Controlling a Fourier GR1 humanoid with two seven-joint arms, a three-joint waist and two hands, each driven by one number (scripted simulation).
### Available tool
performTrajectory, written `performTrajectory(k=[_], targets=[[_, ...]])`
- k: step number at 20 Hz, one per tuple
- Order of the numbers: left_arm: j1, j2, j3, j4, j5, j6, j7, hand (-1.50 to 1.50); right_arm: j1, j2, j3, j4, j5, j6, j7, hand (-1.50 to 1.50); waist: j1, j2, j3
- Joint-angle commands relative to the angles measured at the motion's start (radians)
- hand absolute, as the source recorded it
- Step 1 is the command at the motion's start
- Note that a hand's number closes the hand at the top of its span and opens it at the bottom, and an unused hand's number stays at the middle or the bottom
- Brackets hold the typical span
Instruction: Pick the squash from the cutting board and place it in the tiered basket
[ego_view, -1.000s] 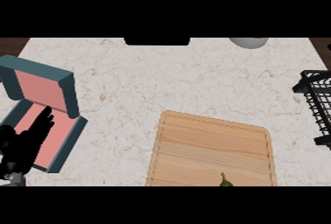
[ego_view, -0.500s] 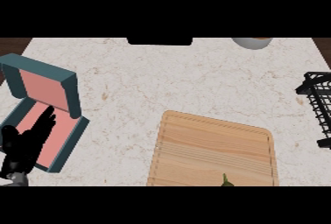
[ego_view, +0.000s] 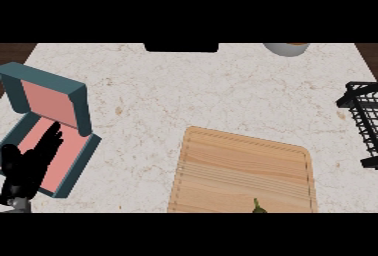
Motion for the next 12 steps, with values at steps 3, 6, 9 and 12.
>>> performTrajectory(k=[3,6,9,12], targets=[[0.031,0.022,0.012,-0.027,0.024,-0.042,0.03,0.0,-0.073,0.016,0.012,0.142,0.023,0.145,0.075,1.5,0.001,0.0,-0.004],[-0.007,0.002,0.002,0.04,-0.014,-0.002,0.005,0.0,-0.034,0.045,0.072,0.192,0.078,0.218,0.152,-1.5,-0.008,0.004,-0.005],[-0.001,0.025,0.029,0.043,0.009,-0.028,0.002,0.0,-0.044,0.028,0.06,0.269,0.106,0.222,0.176,-1.5,-0.004,0.004,-0.004],[0.002,-0.004,0.014,0.034,0.005,-0.021,-0.015,0.0,-0.055,0.033,-0.027,0.359,0.06,0.174,0.169,-1.5,-0.005,0.004,-0.003]])
